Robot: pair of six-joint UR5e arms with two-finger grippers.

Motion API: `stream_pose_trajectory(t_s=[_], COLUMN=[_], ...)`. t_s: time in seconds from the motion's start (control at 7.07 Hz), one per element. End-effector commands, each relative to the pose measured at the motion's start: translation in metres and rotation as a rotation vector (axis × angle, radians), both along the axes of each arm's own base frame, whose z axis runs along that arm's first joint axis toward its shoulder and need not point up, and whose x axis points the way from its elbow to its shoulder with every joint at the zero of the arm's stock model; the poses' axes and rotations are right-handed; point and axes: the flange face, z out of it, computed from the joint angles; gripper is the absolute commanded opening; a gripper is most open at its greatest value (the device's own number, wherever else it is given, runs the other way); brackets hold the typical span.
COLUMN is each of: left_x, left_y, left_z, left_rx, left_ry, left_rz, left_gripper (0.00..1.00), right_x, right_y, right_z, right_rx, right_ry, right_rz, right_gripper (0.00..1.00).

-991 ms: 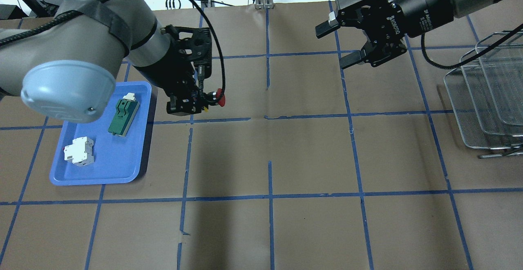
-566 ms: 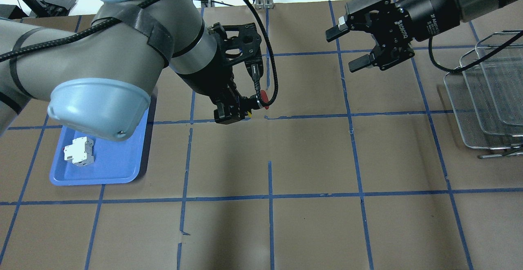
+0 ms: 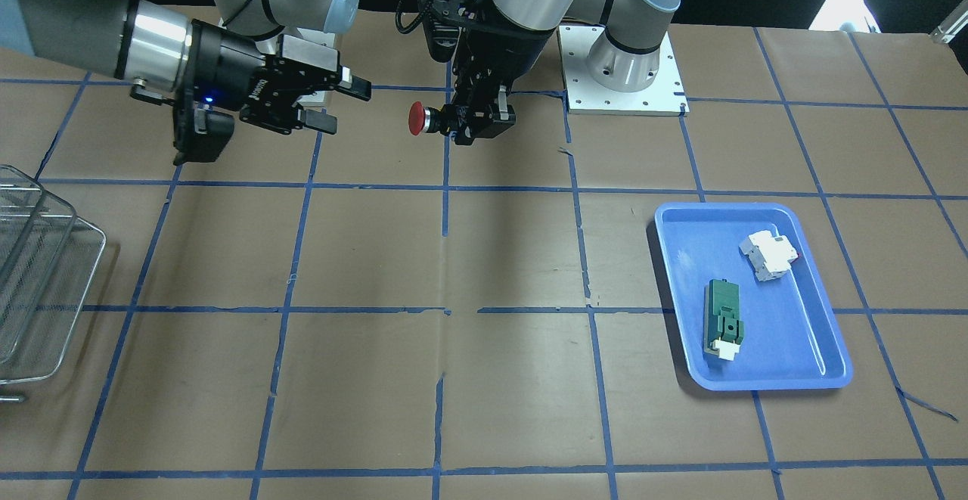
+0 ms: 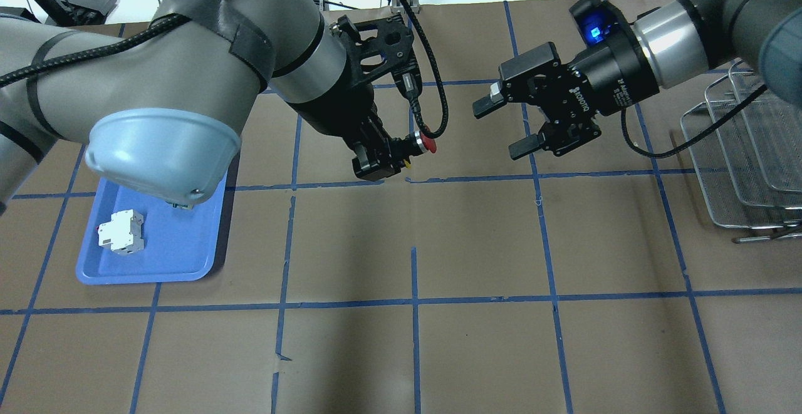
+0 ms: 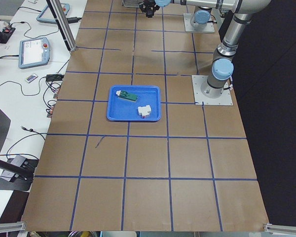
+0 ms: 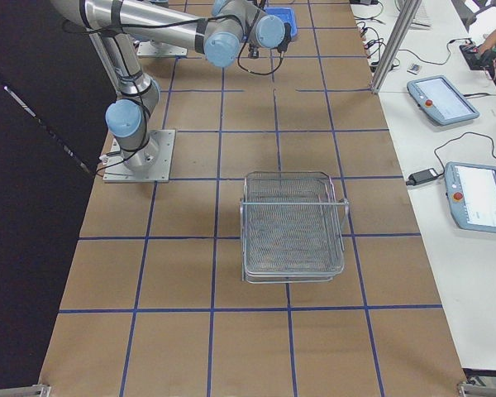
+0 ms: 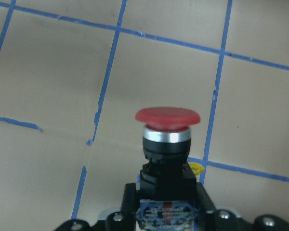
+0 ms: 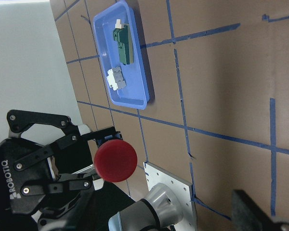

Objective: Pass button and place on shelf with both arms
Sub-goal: 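Close the right gripper on the red button cap held by the left gripper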

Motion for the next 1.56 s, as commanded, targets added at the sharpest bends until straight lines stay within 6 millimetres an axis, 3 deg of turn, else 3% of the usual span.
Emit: stream_pose_trajectory(t_s=[0.0,0.14,0.42,0.71,0.99,1.42], left_x=[-0.002,-0.002,-0.001,-0.002,-0.005,-0.005], left_y=[-0.001,-0.001,0.000,0.001,0.004,0.004], left_z=[-0.001,-0.001,0.001,0.004,0.006,0.006], left_rx=[-0.002,-0.001,-0.006,-0.011,-0.005,-0.004], left_ry=[0.009,0.009,0.010,0.013,0.048,0.048], left_rz=[0.001,0.002,0.002,0.001,-0.005,-0.003], left_gripper=[0.00,0.00,0.00,0.00,0.00,0.00], right_x=[0.031,0.047,0.047,0.047,0.048,0.056], right_y=[0.005,0.009,-0.001,-0.007,-0.003,0.004], right_z=[-0.003,0.000,0.000,0.001,0.004,0.012], right_rx=[0.001,0.000,-0.054,-0.073,-0.078,-0.056], right_ry=[-0.002,-0.024,-0.019,-0.015,-0.013,-0.007], right_rz=[0.026,0.046,0.043,0.039,0.043,0.035], right_gripper=[1.00,1.00,1.00,0.93,0.51,0.49])
